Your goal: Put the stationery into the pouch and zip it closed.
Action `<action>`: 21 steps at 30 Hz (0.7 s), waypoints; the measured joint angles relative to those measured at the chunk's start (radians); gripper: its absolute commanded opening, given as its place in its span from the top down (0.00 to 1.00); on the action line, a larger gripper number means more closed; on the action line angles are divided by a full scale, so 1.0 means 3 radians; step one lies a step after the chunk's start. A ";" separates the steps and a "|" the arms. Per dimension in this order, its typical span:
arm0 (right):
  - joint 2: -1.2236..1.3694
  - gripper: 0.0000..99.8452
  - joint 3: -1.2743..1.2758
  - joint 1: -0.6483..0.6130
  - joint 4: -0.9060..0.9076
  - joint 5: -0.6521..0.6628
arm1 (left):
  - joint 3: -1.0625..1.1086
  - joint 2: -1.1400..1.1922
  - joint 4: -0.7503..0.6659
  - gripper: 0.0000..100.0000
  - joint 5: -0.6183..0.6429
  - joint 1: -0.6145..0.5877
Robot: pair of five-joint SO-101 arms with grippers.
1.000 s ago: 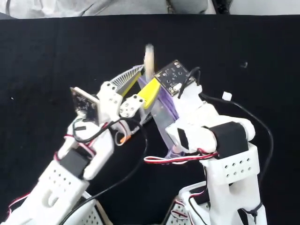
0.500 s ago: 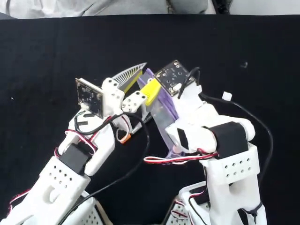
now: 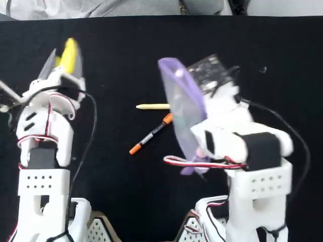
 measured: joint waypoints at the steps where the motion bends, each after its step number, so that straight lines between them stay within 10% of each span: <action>1: -0.0015 0.99 -0.0072 0.0128 -0.0015 -0.0036 | 0.0061 0.0000 0.0051 0.84 0.0010 -0.0010; 7: -0.0435 0.99 -0.0220 0.0609 -0.0245 -0.0245 | 0.0455 0.0005 -0.0092 0.84 0.0051 -0.0036; 21: -0.1028 0.99 0.0675 0.0015 -0.1187 -0.0471 | 0.0926 0.0005 -0.0624 0.84 0.0051 0.0281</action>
